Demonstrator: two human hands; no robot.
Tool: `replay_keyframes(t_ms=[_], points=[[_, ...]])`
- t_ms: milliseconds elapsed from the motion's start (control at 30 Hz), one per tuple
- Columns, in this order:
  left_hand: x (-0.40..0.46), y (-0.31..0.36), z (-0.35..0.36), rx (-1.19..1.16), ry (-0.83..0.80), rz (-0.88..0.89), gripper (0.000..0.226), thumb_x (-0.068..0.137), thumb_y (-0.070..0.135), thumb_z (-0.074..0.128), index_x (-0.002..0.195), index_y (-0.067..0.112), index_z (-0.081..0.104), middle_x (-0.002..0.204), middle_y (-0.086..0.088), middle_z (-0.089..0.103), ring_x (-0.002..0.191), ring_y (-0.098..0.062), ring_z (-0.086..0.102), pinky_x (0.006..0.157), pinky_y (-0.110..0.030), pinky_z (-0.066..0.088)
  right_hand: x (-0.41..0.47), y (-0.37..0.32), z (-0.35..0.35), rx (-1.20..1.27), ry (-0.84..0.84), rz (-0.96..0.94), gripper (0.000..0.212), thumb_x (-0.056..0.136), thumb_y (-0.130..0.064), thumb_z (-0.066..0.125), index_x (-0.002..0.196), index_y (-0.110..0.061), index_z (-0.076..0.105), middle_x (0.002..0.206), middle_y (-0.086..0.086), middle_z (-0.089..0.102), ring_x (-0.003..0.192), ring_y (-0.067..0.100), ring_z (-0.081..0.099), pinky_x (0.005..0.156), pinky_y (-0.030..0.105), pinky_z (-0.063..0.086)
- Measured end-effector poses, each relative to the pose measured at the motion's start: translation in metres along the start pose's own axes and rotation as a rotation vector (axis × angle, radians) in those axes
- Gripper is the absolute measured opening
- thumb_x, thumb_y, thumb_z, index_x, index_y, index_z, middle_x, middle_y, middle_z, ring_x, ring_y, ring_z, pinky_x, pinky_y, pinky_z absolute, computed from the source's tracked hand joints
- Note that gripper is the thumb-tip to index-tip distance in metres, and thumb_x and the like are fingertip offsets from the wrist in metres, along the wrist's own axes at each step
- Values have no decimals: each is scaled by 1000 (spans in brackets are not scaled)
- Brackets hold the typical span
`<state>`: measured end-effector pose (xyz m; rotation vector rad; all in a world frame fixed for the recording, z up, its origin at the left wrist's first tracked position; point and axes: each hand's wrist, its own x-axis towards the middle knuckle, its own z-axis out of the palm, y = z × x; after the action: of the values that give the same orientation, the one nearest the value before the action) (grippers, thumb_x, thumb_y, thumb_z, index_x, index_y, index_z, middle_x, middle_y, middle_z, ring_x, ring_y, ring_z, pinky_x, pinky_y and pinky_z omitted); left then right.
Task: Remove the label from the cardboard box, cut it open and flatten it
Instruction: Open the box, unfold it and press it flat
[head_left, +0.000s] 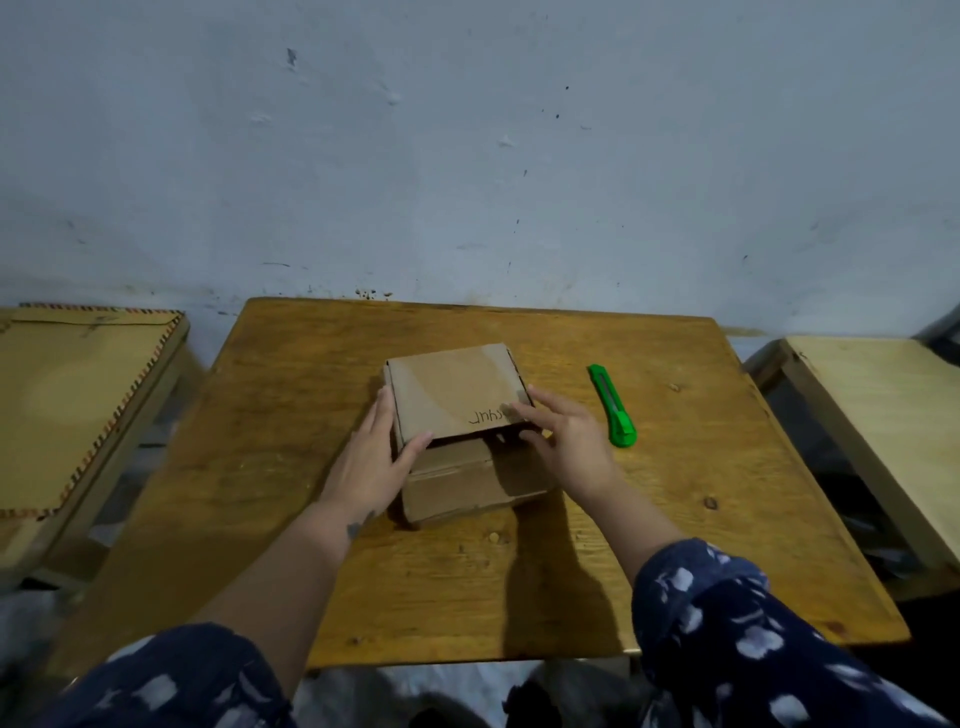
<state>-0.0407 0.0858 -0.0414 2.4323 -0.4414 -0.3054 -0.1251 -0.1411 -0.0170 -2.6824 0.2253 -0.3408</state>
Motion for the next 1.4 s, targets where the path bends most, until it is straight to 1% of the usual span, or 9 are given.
replay_keyframes(t_ms=[133,300,567,667,767,933,1067,1233,1400], points=[[-8,-12,-4,11,-66,55,79,91,56,40,151,34,-7,159,14,1,145,-21,18,114,-48,30,10,-8,-1,-153,-104,-41,38,93,-20,54,130,-27,55,143,-3,47,134,17,37,109,35,36],[-11,-14,-8,147,-62,101,72,96,47,36,151,30,-7,159,11,6,142,-12,24,119,-41,16,18,-5,-5,-261,-120,-91,39,91,-17,56,129,-24,56,137,0,54,126,21,45,98,40,47],[-10,-8,-10,225,-81,164,69,99,45,32,152,19,-2,160,4,8,144,-9,17,120,-40,10,20,-12,-8,65,306,-78,23,93,-15,54,113,-15,66,111,5,69,103,21,63,87,35,53],[-12,-6,-10,207,-92,169,68,99,44,32,152,23,-4,159,7,5,145,-8,15,120,-41,9,38,-25,-16,250,404,132,16,93,-19,55,109,-17,56,103,-2,62,92,12,59,70,26,49],[-11,-4,-10,195,-86,162,68,99,44,33,151,28,-8,159,11,4,144,-6,17,120,-41,7,60,-34,-16,412,450,326,11,92,-19,57,102,-18,53,100,-3,61,91,13,60,72,30,54],[-11,-9,-9,176,-82,150,67,99,45,27,149,31,-15,158,12,11,140,-3,28,120,-36,4,80,-30,8,501,413,391,21,91,-13,57,111,-19,60,108,2,66,100,15,62,81,24,50],[-11,-15,-6,161,-51,152,64,100,44,23,148,30,-17,157,14,8,141,1,17,118,-30,1,88,-21,29,512,421,435,38,92,-9,54,127,-24,57,119,3,65,106,17,62,90,32,52],[-10,-21,-5,196,-33,144,66,93,52,12,147,32,-20,153,19,10,139,5,17,120,-32,1,119,-18,38,456,358,399,52,95,-10,44,140,-35,39,106,4,68,83,19,63,72,32,51],[-5,-28,-2,212,-17,56,66,96,50,18,147,31,-19,151,14,33,138,3,26,119,-33,-5,149,-12,41,459,342,369,39,94,-10,48,129,-26,48,104,0,63,95,22,63,75,34,53]])
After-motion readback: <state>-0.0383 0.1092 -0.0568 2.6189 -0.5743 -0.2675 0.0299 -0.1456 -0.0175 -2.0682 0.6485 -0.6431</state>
